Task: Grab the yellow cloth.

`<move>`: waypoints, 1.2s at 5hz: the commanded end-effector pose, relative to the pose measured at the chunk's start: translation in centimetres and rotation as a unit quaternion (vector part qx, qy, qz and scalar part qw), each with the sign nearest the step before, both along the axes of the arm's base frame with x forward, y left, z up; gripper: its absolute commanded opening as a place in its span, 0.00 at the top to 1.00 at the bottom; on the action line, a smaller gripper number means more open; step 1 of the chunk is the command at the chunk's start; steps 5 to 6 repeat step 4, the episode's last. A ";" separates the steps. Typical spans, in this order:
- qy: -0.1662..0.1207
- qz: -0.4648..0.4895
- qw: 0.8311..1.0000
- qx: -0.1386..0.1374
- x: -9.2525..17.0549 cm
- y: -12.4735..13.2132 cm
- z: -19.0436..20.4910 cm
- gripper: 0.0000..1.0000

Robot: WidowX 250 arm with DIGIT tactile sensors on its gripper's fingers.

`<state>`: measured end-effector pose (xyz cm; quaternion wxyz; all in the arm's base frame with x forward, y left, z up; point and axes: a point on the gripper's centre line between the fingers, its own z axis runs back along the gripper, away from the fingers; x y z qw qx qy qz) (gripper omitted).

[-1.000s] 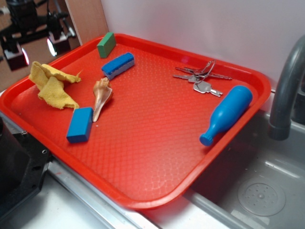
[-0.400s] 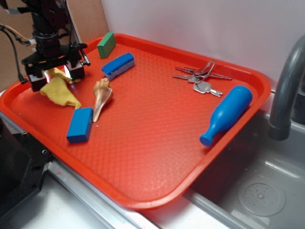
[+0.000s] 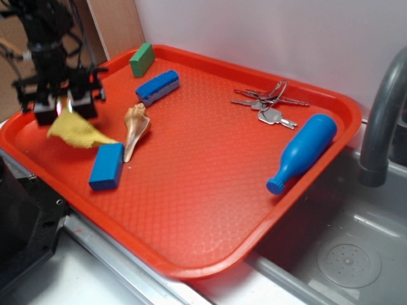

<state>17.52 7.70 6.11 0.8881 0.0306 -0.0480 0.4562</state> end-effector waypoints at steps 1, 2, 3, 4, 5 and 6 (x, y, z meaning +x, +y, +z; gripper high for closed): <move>-0.035 -0.247 0.967 0.044 1.0 -8.9 10.7 1.00; -0.043 -0.366 0.927 0.068 1.7 -12.3 13.6 1.00; -0.044 -0.450 0.891 0.046 0.2 -12.2 13.8 1.00; -0.037 -0.447 0.893 0.018 0.2 -10.8 14.0 1.00; -0.037 -0.447 0.893 0.018 0.2 -10.8 14.0 1.00; -0.037 -0.447 0.893 0.018 0.2 -10.8 14.0 1.00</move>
